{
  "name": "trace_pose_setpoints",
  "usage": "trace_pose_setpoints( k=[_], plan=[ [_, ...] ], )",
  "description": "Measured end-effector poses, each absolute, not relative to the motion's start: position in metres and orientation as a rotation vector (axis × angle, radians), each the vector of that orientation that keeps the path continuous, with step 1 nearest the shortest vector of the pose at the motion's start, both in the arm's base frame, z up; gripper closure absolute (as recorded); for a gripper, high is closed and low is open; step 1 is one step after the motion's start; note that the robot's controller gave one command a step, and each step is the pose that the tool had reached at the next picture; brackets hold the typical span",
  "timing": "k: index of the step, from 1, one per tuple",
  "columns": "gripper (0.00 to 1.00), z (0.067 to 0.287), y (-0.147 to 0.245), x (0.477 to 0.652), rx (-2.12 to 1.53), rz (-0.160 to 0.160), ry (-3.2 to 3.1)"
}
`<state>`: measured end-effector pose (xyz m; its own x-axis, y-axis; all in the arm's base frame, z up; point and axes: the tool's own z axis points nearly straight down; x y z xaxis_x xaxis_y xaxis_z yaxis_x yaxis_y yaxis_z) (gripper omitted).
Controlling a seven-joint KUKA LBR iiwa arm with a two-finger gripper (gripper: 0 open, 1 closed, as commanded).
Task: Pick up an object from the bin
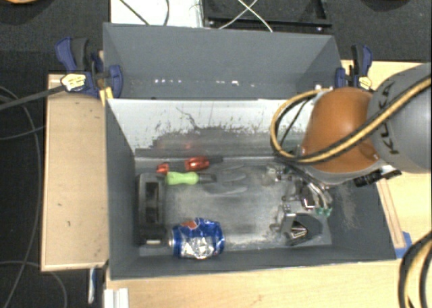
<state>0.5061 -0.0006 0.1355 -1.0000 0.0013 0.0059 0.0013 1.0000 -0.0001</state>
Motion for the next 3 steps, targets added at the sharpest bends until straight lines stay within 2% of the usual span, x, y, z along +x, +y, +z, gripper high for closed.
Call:
trace_pose_setpoints(
  k=[1,2,3],
  plan=[
    [0.00,0.140,-0.001,0.508,-0.002,0.000,-3.144],
    [0.00,0.071,0.052,0.580,0.390,-0.002,-3.116],
    [0.00,0.120,0.073,0.587,0.455,-0.001,-3.114]
  ],
)
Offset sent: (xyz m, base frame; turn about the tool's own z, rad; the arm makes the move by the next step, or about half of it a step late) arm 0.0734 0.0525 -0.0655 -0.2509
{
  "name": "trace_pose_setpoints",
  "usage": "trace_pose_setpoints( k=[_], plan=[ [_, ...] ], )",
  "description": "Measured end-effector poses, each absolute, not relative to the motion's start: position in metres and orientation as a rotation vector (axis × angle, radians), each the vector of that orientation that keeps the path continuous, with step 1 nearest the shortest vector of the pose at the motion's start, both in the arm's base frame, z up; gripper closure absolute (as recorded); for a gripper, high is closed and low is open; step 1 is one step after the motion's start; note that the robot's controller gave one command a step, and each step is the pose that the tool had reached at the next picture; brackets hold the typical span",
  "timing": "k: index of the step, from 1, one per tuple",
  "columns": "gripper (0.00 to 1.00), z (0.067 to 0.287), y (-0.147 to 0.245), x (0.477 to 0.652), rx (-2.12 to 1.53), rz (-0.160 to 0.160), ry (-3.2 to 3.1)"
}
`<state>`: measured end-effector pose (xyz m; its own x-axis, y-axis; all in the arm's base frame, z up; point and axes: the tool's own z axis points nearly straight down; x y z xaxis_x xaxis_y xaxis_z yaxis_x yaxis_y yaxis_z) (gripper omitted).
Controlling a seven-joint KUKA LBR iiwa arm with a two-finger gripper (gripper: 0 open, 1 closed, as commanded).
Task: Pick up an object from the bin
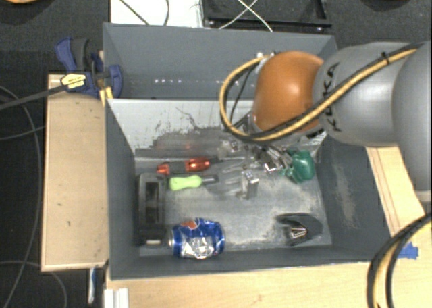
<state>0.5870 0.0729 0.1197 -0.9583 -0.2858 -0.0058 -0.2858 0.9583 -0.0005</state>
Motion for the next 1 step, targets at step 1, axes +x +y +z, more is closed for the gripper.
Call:
trace_pose_setpoints(
  k=[1],
  plan=[
    [0.00,0.0712,0.0523,0.5810,-0.389,0.003,3.116]
  ],
)
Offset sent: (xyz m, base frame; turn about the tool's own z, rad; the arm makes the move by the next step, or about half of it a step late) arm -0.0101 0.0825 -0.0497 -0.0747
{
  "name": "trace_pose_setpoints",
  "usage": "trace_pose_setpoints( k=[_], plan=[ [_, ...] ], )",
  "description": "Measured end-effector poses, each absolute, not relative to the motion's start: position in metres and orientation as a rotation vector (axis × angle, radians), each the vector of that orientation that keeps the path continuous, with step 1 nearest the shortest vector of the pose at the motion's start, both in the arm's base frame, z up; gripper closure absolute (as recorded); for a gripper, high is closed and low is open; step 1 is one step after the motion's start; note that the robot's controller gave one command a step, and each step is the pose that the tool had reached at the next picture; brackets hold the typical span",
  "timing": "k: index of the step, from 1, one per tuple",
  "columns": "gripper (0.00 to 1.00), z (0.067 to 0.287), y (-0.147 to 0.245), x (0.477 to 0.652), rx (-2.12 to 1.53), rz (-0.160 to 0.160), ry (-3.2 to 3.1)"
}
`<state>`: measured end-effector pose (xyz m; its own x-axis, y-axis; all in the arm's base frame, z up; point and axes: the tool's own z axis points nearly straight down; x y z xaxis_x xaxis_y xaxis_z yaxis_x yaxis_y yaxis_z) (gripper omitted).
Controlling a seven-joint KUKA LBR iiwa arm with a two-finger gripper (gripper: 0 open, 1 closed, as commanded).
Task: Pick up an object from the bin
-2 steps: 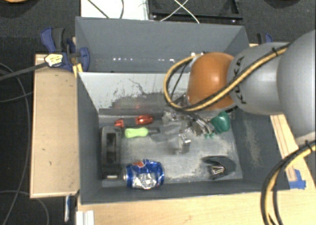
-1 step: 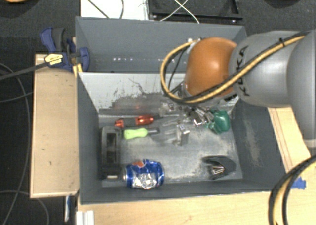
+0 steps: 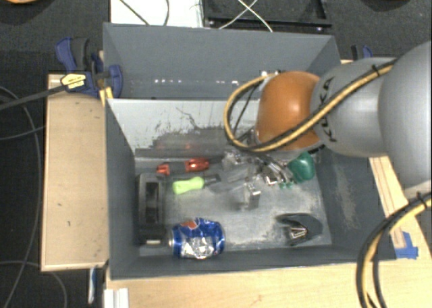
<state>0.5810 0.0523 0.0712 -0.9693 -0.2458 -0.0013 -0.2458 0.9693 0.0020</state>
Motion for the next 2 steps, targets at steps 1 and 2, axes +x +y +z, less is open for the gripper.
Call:
trace_pose_setpoints(
  k=[1,2],
  plan=[
    [0.00,0.070,0.157,0.577,-0.570,0.003,3.082],
    [1.00,0.073,0.051,0.582,-0.383,0.002,3.114]
  ],
)
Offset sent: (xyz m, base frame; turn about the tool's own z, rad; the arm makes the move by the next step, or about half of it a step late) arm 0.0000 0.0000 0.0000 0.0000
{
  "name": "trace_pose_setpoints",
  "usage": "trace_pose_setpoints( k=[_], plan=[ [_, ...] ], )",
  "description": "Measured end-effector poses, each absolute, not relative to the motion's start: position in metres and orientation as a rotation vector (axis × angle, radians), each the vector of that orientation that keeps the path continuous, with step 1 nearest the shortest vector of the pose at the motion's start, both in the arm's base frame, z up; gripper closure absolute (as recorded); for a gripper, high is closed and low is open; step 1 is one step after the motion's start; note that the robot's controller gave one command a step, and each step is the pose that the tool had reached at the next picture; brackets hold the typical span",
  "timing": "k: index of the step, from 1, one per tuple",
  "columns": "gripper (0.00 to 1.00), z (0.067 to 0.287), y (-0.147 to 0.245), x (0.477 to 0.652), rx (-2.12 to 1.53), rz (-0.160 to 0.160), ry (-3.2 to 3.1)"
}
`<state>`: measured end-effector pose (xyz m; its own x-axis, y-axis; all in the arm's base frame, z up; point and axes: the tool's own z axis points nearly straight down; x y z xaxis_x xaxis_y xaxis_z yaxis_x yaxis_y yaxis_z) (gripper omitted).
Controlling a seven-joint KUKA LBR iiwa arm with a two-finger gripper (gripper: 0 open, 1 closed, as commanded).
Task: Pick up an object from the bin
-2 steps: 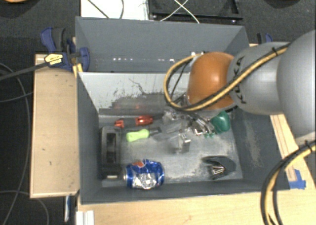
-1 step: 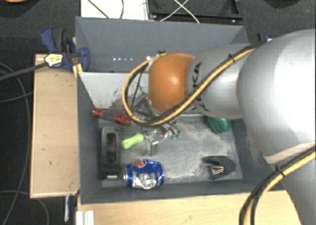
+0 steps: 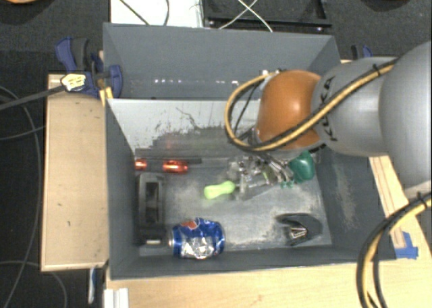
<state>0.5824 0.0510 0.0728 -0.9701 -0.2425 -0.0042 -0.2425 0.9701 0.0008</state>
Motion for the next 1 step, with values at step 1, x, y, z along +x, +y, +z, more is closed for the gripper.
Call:
trace_pose_setpoints(
  k=[1],
  plan=[
    [1.00,0.0727,0.0517,0.5823,-0.385,0.003,3.114]
  ],
)
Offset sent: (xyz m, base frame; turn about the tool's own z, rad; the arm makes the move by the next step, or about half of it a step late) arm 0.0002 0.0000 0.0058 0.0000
